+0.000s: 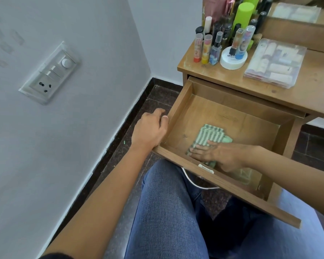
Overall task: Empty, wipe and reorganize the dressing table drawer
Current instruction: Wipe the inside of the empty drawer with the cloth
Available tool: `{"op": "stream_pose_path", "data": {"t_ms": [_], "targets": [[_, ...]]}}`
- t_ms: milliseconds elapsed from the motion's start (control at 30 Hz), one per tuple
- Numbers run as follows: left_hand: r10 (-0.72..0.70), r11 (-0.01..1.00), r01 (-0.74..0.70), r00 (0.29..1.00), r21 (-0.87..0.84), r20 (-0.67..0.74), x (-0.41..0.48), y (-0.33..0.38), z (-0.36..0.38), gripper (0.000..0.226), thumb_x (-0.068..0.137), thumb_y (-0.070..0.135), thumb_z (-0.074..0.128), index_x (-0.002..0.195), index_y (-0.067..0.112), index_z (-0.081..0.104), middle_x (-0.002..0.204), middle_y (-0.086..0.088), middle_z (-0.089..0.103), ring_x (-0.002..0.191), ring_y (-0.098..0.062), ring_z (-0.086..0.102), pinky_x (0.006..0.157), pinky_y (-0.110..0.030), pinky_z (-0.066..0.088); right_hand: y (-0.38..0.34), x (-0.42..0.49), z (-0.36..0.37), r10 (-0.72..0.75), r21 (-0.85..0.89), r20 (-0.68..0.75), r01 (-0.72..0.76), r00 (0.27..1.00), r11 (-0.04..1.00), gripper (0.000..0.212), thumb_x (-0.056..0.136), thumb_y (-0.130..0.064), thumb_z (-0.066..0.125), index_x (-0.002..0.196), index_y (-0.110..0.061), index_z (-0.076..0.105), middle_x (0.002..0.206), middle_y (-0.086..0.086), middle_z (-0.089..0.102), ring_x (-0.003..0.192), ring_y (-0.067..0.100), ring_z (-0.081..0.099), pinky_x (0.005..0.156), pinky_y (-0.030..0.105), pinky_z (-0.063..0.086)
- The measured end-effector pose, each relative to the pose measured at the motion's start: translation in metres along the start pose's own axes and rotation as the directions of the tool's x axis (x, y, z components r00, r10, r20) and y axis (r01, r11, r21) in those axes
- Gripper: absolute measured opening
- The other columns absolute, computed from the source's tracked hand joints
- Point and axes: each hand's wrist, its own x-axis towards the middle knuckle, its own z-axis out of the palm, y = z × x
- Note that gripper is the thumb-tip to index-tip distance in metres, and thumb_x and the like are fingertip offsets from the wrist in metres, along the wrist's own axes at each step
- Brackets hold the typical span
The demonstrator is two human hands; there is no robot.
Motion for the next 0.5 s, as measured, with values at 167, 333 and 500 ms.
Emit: {"op": "stream_pose_path", "data": {"t_ms": [167,333,500], "targets": [[-0.012,1.000,0.012,1.000,0.000,0.011,-0.001,0.002,0.000,0.054,0.091,0.044,0.026,0.131,0.022,0.054,0.079,-0.005,0.065,0.100,-0.022,0.057,0.075,-0.043,0.053,-0.008,0.033,-0.019,-0.012,-0.048,-0.046,0.010,0.999,0.999,0.088,0.083,0.009,0.042,0.150,-0.028,-0.002,0.158,-0.009,-0.007,0.143,0.005,-0.014,0.120,0.041,-0.005],[-0.035,0.999,0.035,0.999,-0.008,0.013,-0.001,0.002,0.000,0.055,0.089,0.048,0.025,0.130,0.025,0.053,0.084,-0.009,0.066,0.097,-0.023,0.058,0.078,-0.045,0.053,-0.022,0.062,-0.034,0.001,-0.082,-0.102,-0.010,0.995,0.997,0.080,0.089,0.005,0.042,0.153,-0.020,0.001,0.160,-0.002,-0.007,0.146,0.012,-0.011,0.115,0.035,-0.008],[-0.046,0.999,0.046,0.999,-0.017,0.023,0.000,0.000,0.000,0.057,0.088,0.051,0.023,0.131,0.027,0.052,0.094,-0.009,0.067,0.105,-0.023,0.057,0.085,-0.045,0.051,-0.024,0.064,-0.031,0.051,-0.102,-0.155,-0.067,0.987,0.992,0.080,0.091,0.009,0.038,0.153,-0.025,0.002,0.160,-0.007,-0.007,0.146,0.009,-0.009,0.116,0.032,-0.006]]}}
